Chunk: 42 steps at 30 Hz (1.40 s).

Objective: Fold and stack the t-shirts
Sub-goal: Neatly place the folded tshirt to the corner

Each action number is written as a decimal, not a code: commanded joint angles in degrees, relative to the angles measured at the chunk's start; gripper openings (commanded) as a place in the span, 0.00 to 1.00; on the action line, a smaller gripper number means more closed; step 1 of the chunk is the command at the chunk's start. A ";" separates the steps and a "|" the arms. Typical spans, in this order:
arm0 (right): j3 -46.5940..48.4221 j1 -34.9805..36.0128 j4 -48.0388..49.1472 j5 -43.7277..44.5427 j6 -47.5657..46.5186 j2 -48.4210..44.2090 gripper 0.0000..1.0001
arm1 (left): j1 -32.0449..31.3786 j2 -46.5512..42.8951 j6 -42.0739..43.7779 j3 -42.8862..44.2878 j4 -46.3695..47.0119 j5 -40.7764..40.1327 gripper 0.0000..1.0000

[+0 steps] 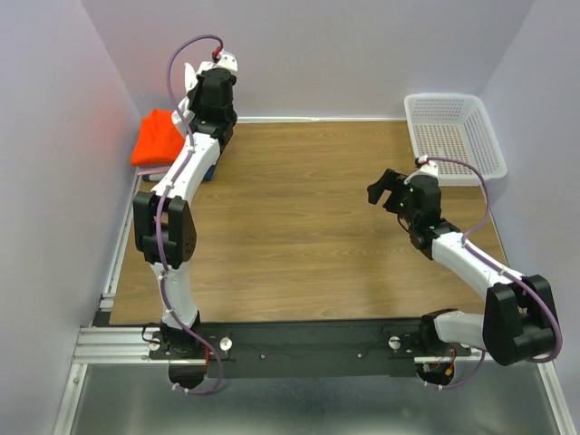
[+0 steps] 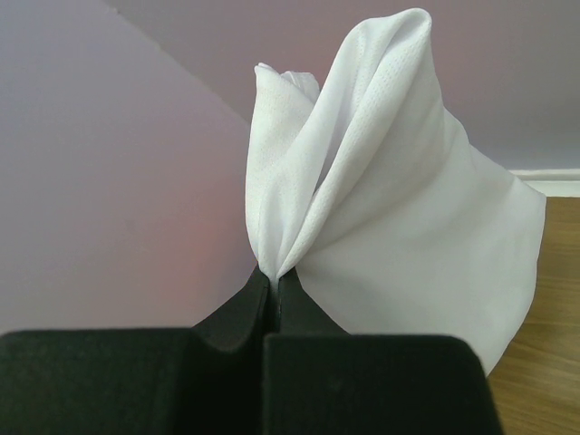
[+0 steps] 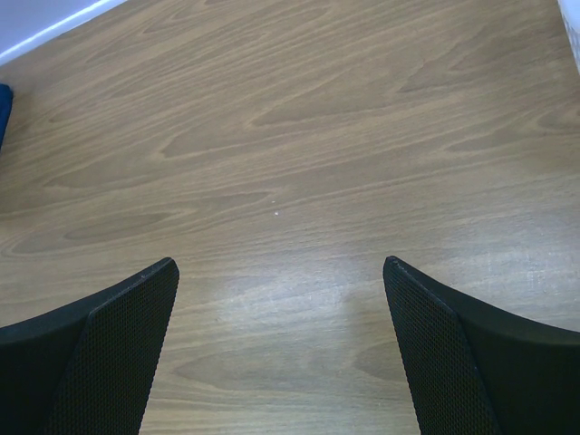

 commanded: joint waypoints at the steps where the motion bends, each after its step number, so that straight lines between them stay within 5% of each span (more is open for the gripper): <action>1: 1.32 -0.16 -1.63 2.22 -0.25 -0.86 1.00 | 0.27 -3.61 0.36 1.46 1.72 1.46 0.00; 22: 1.41 -0.25 -1.81 2.83 -0.51 -0.78 1.00 | 0.19 -7.13 -0.61 3.58 -2.68 6.12 0.00; 42: 2.47 -0.25 -2.60 4.76 -0.86 1.51 1.00 | 7.83 3.33 -2.63 3.84 -3.12 10.34 0.00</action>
